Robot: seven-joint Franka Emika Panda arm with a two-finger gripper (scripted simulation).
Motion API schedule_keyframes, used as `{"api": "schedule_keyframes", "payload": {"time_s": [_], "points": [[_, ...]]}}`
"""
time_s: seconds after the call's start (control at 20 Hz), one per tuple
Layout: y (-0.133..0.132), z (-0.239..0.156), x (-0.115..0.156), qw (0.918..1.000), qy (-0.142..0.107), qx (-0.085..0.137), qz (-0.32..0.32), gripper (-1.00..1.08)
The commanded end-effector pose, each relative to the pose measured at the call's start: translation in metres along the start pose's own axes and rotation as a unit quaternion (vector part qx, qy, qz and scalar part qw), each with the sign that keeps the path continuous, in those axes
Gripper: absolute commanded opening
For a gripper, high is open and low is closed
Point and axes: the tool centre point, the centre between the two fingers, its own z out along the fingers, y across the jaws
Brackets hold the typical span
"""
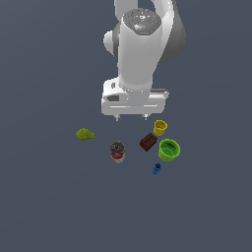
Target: Pick up a designated object from a clutter of objects.
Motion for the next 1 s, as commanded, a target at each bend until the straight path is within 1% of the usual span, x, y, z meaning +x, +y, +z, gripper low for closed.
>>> {"api": "schedule_keyframes", "payload": {"time_s": [0.0, 0.35, 0.65, 0.95], "points": [[0.004, 0.010, 0.005, 0.9999, 0.003, 0.002, 0.013, 1.00], [0.021, 0.053, 0.023, 0.9972, 0.017, 0.011, 0.072, 1.00], [0.039, 0.095, 0.036, 0.9909, 0.030, 0.018, 0.130, 1.00], [0.052, 0.121, 0.041, 0.9850, 0.038, 0.020, 0.167, 1.00]]}}
